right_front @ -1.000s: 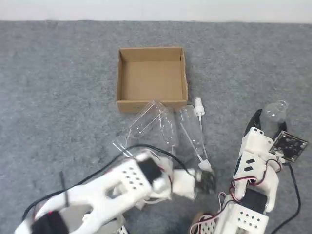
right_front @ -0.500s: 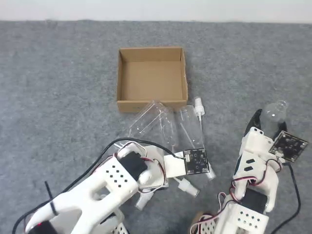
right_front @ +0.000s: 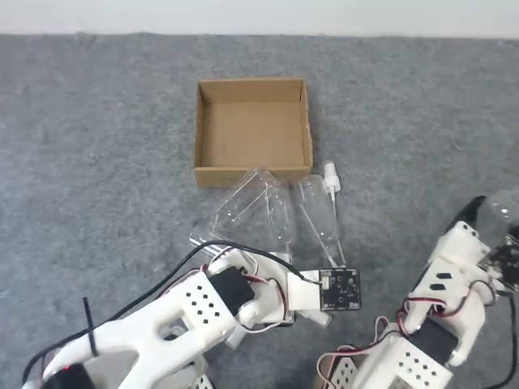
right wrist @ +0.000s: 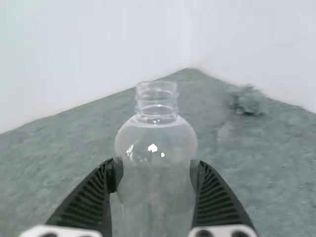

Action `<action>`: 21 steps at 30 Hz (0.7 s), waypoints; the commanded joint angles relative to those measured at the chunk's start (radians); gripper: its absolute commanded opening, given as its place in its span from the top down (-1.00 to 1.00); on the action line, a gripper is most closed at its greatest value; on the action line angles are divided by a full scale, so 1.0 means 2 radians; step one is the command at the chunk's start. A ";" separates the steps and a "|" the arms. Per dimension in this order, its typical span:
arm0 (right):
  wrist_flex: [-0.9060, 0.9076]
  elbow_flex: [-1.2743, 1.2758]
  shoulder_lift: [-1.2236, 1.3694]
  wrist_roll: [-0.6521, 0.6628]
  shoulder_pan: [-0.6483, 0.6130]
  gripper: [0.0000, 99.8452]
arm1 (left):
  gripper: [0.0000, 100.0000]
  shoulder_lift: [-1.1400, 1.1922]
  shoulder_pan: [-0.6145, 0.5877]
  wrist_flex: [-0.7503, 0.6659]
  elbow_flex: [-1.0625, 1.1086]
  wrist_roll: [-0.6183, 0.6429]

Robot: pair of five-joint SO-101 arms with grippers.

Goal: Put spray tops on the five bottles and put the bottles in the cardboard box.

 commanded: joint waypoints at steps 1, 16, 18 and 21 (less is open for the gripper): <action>-0.010 -0.046 -0.005 0.012 0.019 0.99 | 0.58 -0.018 0.002 -0.019 -0.008 -0.001; 0.004 -0.143 0.108 0.041 0.046 0.99 | 0.58 -0.018 0.044 -0.008 -0.023 -0.001; 0.004 -0.163 0.142 0.041 0.052 0.99 | 0.58 -0.018 0.052 -0.008 -0.023 -0.001; 0.003 -0.187 0.188 0.038 0.071 0.99 | 0.58 -0.018 0.062 -0.009 -0.023 -0.002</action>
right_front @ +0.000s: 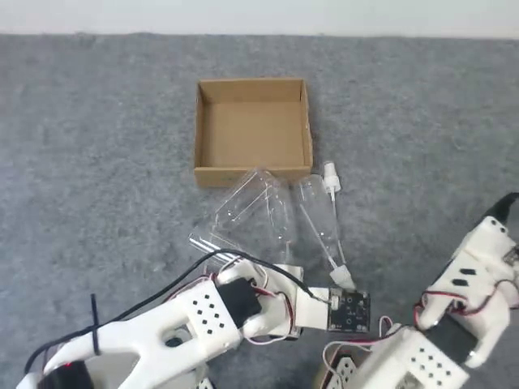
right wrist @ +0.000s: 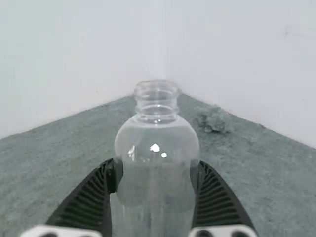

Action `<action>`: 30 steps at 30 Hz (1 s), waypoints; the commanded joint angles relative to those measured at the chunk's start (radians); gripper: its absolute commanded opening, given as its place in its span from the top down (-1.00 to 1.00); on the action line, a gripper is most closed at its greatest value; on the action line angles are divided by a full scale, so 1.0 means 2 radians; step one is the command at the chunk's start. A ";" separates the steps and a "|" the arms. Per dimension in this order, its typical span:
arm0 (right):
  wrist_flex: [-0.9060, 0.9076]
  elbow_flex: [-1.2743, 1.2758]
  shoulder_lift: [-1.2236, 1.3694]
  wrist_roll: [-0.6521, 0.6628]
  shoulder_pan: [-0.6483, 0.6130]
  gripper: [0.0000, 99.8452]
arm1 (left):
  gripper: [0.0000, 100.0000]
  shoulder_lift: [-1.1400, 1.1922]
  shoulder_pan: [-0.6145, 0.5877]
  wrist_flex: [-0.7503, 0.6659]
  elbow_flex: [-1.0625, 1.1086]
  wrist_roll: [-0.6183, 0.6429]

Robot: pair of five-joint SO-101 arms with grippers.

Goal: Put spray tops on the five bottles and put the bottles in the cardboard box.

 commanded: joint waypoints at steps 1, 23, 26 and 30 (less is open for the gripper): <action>-0.001 -0.061 0.061 0.008 0.029 0.99 | 0.58 -0.018 0.008 -0.009 -0.023 -0.007; -0.059 -0.103 0.271 -0.029 0.079 0.99 | 0.58 0.255 0.009 -0.066 -0.138 -0.030; -0.059 -0.103 0.271 -0.030 0.078 0.99 | 0.59 0.273 0.009 -0.061 -0.152 -0.030; -0.058 -0.103 0.271 -0.030 0.078 0.99 | 0.64 0.289 0.008 -0.053 -0.162 -0.030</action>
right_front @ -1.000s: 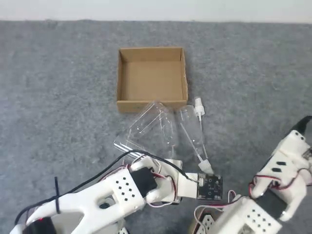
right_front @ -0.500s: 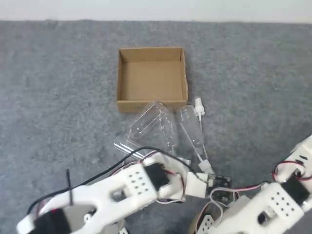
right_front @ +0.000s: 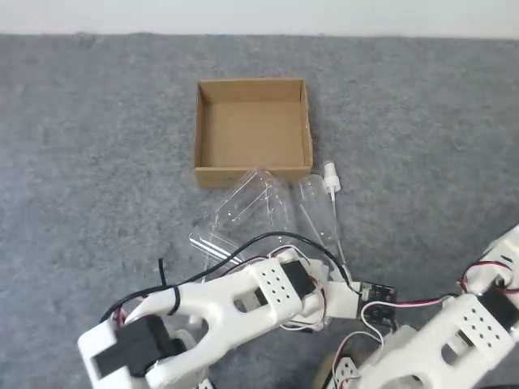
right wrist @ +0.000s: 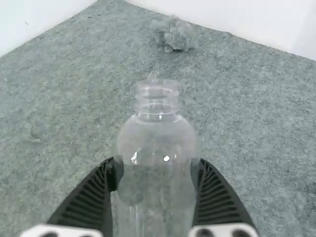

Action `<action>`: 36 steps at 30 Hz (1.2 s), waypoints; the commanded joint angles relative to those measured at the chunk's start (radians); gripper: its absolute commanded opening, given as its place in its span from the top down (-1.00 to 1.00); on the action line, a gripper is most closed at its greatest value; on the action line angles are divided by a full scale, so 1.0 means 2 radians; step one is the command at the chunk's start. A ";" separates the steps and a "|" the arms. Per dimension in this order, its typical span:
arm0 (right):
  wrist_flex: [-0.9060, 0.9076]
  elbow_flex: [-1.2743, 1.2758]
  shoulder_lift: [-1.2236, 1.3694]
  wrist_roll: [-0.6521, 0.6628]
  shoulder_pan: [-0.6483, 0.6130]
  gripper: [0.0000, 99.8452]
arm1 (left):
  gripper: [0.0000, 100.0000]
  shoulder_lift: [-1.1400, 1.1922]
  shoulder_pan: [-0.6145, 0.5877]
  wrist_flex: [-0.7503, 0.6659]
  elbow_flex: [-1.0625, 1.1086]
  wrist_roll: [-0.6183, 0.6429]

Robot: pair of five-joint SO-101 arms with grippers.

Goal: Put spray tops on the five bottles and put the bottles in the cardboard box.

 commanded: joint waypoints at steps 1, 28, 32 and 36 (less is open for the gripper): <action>-0.012 -0.038 -0.001 -0.005 0.003 0.99 | 0.68 0.003 0.004 0.003 -0.028 -0.002; -0.008 -0.037 -0.001 -0.005 0.002 0.99 | 0.72 0.010 -0.022 0.142 -0.082 0.045; -0.008 -0.037 -0.001 -0.005 0.002 0.99 | 0.70 0.011 -0.028 0.142 -0.081 0.044; -0.007 -0.036 -0.001 -0.005 0.002 0.99 | 0.70 0.011 -0.028 0.124 -0.061 0.042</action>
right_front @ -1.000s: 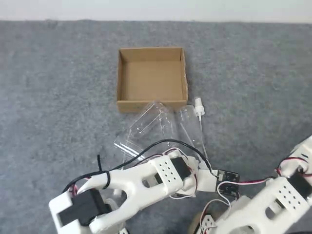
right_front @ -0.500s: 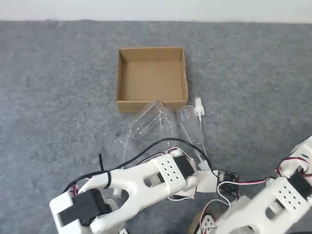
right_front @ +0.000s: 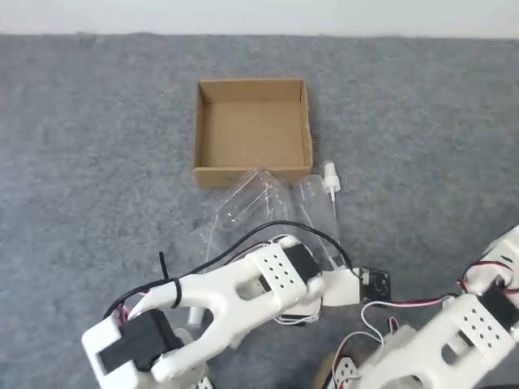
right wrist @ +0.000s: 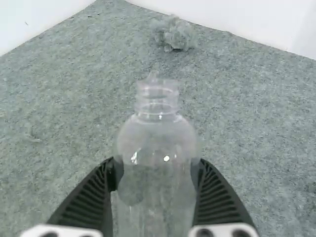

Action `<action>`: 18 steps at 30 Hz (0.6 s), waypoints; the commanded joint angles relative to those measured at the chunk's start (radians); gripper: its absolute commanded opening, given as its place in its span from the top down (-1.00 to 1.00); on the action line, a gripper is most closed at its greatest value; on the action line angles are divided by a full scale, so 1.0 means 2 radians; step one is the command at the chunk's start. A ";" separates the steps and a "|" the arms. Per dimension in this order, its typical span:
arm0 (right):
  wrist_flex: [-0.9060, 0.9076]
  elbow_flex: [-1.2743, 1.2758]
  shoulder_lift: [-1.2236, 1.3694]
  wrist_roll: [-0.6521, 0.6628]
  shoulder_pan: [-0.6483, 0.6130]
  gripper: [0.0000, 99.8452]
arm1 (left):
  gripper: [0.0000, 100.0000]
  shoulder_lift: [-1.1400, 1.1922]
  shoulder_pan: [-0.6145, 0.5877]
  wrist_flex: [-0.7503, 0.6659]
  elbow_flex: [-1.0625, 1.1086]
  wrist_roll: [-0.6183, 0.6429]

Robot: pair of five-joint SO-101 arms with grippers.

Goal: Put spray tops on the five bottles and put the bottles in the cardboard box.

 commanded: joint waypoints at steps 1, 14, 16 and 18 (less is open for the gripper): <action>-0.007 -0.036 -0.001 -0.005 0.001 0.99 | 0.70 -0.002 -0.002 -0.023 0.007 0.003; -0.007 -0.036 -0.001 -0.005 0.001 0.99 | 0.90 0.041 0.002 -0.061 0.019 0.003; -0.007 -0.036 -0.001 -0.005 0.001 0.99 | 0.98 0.060 0.002 -0.044 -0.005 0.003; -0.007 -0.036 -0.001 -0.005 0.001 0.99 | 0.98 0.064 0.001 -0.022 -0.024 0.004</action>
